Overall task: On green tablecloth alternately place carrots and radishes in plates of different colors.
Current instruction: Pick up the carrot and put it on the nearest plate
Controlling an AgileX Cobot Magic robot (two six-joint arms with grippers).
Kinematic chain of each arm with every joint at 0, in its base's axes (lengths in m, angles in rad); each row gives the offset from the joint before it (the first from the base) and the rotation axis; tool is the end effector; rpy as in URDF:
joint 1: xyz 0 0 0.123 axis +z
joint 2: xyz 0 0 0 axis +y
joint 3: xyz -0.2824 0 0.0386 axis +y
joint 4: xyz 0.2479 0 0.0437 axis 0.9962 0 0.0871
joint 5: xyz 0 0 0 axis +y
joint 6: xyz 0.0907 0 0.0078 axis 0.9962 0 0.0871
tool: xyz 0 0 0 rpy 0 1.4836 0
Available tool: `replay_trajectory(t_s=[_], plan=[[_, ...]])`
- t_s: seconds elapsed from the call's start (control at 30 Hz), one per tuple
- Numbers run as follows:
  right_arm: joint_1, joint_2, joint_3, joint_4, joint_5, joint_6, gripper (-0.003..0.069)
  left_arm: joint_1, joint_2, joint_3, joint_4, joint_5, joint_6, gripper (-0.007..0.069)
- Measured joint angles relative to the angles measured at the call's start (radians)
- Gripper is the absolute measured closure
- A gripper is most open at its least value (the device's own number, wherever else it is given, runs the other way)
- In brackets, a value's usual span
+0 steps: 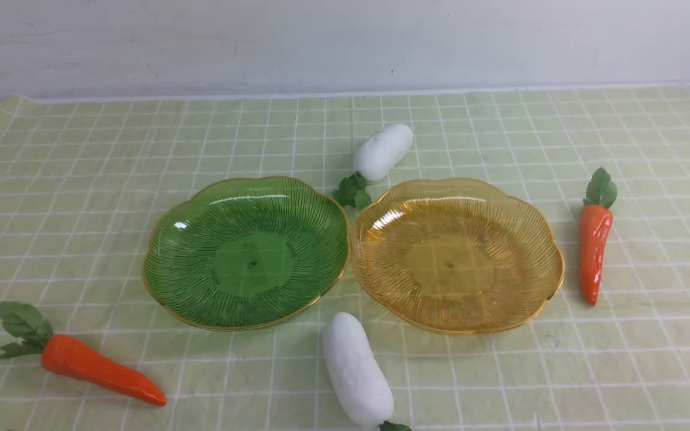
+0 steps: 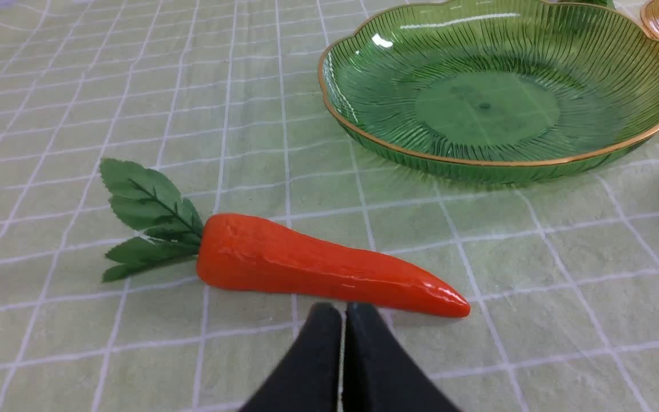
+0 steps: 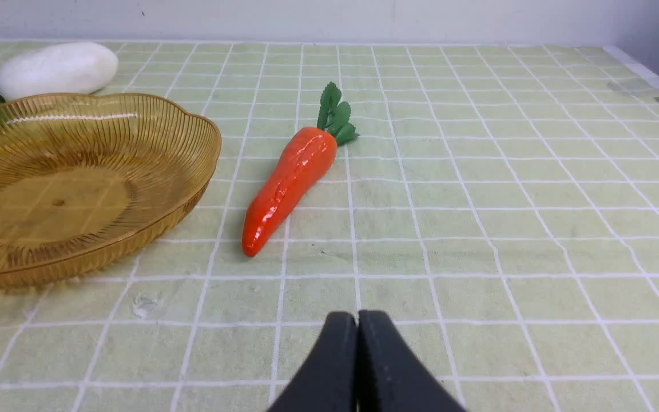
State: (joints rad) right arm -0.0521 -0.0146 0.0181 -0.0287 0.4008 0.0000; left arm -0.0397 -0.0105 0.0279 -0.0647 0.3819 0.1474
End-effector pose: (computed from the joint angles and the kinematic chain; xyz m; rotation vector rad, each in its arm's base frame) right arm 0.0514 -0.0037 0.1718 0.0319 1.8880 -0.0643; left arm 0.0523 -0.0043 0.1700 0.1360 1.8772 0.0100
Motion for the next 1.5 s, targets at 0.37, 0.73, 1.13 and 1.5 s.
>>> replay_trajectory(t_s=[0.37, 0.73, 1.13, 1.5], plan=[[0.0, 0.0, 0.0, 0.0, 0.0, 0.0, 0.0673, 0.0, 0.0, 0.0, 0.0, 0.0, 0.0, 0.0632], [0.0, 0.0, 0.0, 0.0, 0.0, 0.0, 0.0673, 0.0, 0.0, 0.001, -0.16, -0.168, -0.065, 0.0632], [0.0, 0.0, 0.003, -0.043, -0.023, 0.0, 0.0673, 0.0, 0.0, -0.082, -0.66, -0.598, -0.193, 0.0632], [0.0, 0.0, 0.012, 0.343, -0.365, 0.172, 0.0673, 0.0, 0.538, -0.677, -0.53, 0.198, 0.012, 0.0632]])
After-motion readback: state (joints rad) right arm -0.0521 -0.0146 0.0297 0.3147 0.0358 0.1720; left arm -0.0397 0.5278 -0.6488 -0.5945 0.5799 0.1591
